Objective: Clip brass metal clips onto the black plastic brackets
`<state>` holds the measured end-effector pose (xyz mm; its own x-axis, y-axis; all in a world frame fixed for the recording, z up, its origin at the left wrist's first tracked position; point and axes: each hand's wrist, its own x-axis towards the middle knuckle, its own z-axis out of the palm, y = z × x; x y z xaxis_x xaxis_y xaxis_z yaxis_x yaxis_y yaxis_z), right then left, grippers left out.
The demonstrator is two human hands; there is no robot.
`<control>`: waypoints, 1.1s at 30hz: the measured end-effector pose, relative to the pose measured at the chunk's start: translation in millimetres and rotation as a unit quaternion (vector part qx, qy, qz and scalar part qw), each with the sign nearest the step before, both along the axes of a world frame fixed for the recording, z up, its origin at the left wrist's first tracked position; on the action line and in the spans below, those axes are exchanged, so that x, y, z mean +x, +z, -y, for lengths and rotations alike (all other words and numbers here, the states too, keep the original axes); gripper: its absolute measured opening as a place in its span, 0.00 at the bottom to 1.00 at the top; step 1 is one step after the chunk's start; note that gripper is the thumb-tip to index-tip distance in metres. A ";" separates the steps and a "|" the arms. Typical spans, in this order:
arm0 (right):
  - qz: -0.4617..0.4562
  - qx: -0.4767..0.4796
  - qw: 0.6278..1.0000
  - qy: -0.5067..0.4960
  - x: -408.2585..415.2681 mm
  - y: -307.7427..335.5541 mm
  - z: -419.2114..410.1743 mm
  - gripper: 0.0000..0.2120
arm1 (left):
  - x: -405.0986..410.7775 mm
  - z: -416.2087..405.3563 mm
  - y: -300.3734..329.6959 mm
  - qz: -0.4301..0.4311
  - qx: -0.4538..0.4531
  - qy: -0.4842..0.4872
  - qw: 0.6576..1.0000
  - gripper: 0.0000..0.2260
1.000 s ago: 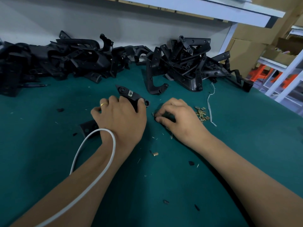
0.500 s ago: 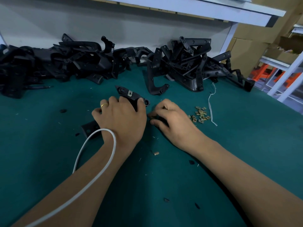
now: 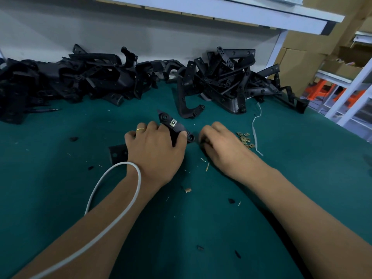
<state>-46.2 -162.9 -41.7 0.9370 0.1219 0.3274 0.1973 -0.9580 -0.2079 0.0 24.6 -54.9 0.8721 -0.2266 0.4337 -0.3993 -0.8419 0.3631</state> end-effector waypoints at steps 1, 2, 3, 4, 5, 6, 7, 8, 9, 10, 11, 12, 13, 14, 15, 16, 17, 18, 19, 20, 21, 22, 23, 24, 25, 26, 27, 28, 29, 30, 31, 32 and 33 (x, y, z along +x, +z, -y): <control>0.017 0.069 0.997 -0.014 0.5 0.5 2.0 0.05 | 0.6 0.5 -0.6 -0.002 -0.009 -0.008 1.000 0.24; 0.034 0.172 0.984 -0.029 0.2 1.4 2.5 0.05 | 1.5 0.9 -1.4 -0.004 -0.019 -0.015 1.000 0.23; 0.044 0.292 0.955 -0.037 -0.2 2.8 1.5 0.06 | 2.3 1.2 -2.2 -0.006 -0.025 -0.022 0.999 0.22; 0.049 0.403 0.913 -0.037 -0.7 4.0 -0.5 0.05 | 2.7 1.2 -2.7 -0.009 -0.027 -0.029 0.999 0.22; 0.050 0.492 0.869 -0.030 -1.4 4.9 -2.6 0.04 | 2.9 1.3 -3.1 -0.011 -0.024 -0.035 0.999 0.21; 0.047 0.553 0.831 -0.023 -2.0 5.0 -4.5 0.03 | 3.1 1.2 -3.3 -0.014 -0.019 -0.039 0.999 0.22; 0.040 0.597 0.801 -0.017 -2.8 4.8 -6.6 0.03 | 3.2 1.1 -3.3 -0.016 -0.010 -0.041 0.999 0.23; 0.030 0.627 0.779 -0.012 -3.6 4.7 -8.2 0.04 | 3.3 1.1 -3.2 -0.018 0.002 -0.043 0.999 0.25; 0.020 0.646 0.763 -0.009 -4.1 4.2 -9.5 0.05 | 3.3 1.2 -3.0 -0.018 0.015 -0.046 0.999 0.26; 0.008 0.658 0.753 -0.007 -4.3 3.5 -11.0 0.05 | 3.2 1.2 -2.6 -0.019 0.025 -0.049 0.998 0.28; -0.005 0.664 0.748 -0.006 -4.1 2.3 -12.3 0.05 | 3.1 1.4 -2.2 -0.019 0.032 -0.052 0.998 0.29; -0.018 0.667 0.745 -0.004 -4.3 1.9 -14.0 0.04 | 3.1 1.6 -1.7 -0.019 0.034 -0.056 0.998 0.30; -0.028 0.668 0.743 -0.002 -4.1 1.5 -15.9 0.04 | 3.1 1.8 -1.3 -0.018 0.032 -0.060 0.998 0.31; -0.033 0.670 0.742 0.001 -4.1 1.3 -17.3 0.05 | 3.0 1.7 -1.1 -0.017 0.029 -0.063 0.997 0.30; -0.036 0.671 0.740 0.004 -4.2 1.1 -18.6 0.05 | 3.0 1.6 -1.3 -0.017 0.027 -0.065 0.997 0.29; -0.037 0.673 0.739 0.006 -4.7 1.3 -19.7 0.05 | 3.0 1.5 -1.6 -0.017 0.026 -0.066 0.997 0.28; -0.037 0.674 0.738 0.005 -5.1 1.5 -20.5 0.04 | 3.0 1.4 -2.0 -0.018 0.027 -0.066 0.997 0.28; -0.037 0.673 0.738 0.001 -5.6 1.6 -20.8 0.03 | 2.7 1.5 -2.2 -0.019 0.028 -0.066 0.997 0.28; -0.036 0.672 0.739 -0.005 -5.9 1.3 -21.2 0.02 | 2.5 1.8 -2.2 -0.020 0.028 -0.066 0.997 0.28; -0.036 0.671 0.740 -0.012 -6.4 1.2 -21.6 0.02 | 2.4 1.8 -2.1 -0.020 0.028 -0.067 0.997 0.28; -0.034 0.670 0.742 -0.018 -6.5 1.2 -22.5 0.02 | 2.5 1.7 -2.0 -0.020 0.027 -0.069 0.997 0.29; -0.032 0.668 0.743 -0.024 -6.8 1.3 -23.4 0.01 | 2.5 1.7 -2.0 -0.022 0.028 -0.074 0.997 0.29; -0.030 0.668 0.743 -0.030 -7.3 1.6 -23.9 0.01 | 2.5 1.6 -2.0 -0.026 0.027 -0.080 0.996 0.30; -0.029 0.671 0.740 -0.034 -7.8 2.5 -24.0 0.01 | 2.5 1.6 -1.8 -0.030 0.026 -0.086 0.996 0.30; -0.029 0.676 0.736 -0.038 -7.9 3.6 -24.4 0.01 | 2.7 1.5 -1.4 -0.033 0.025 -0.090 0.995 0.31; -0.029 0.680 0.731 -0.041 -8.2 4.1 -24.8 0.01 | 2.6 1.3 -1.3 -0.034 0.026 -0.093 0.995 0.31; -0.028 0.683 0.729 -0.046 -8.1 4.2 -25.4 0.01 | 2.5 1.1 -1.5 -0.035 0.027 -0.094 0.995 0.31; -0.027 0.686 0.726 -0.051 -8.3 4.0 -25.8 0.02 | 2.4 1.1 -1.9 -0.036 0.027 -0.095 0.994 0.30; -0.026 0.689 0.722 -0.056 -8.1 3.4 -26.4 0.03 | 2.7 1.2 -2.1 -0.037 0.025 -0.096 0.994 0.30; -0.024 0.694 0.717 -0.061 -8.2 2.7 -27.0 0.05 | 2.8 1.4 -2.5 -0.037 0.026 -0.097 0.994 0.30; -0.021 0.701 0.710 -0.065 -8.1 2.0 -27.4 0.07 | 2.7 1.8 -2.8 -0.036 0.030 -0.097 0.994 0.30; -0.016 0.708 0.702 -0.067 -8.2 1.2 -27.6 0.08 | 2.6 2.4 -2.9 -0.035 0.036 -0.096 0.994 0.29; -0.010 0.715 0.695 -0.069 -8.5 0.5 -27.9 0.09 | 2.6 2.9 -3.1 -0.034 0.043 -0.095 0.994 0.29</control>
<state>-54.7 -134.9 -41.2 0.9135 -0.4068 0.0082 0.1079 0.2227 -0.9689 2.7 21.7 -58.0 0.8363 -0.4238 0.3479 -0.5315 -0.7825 0.3243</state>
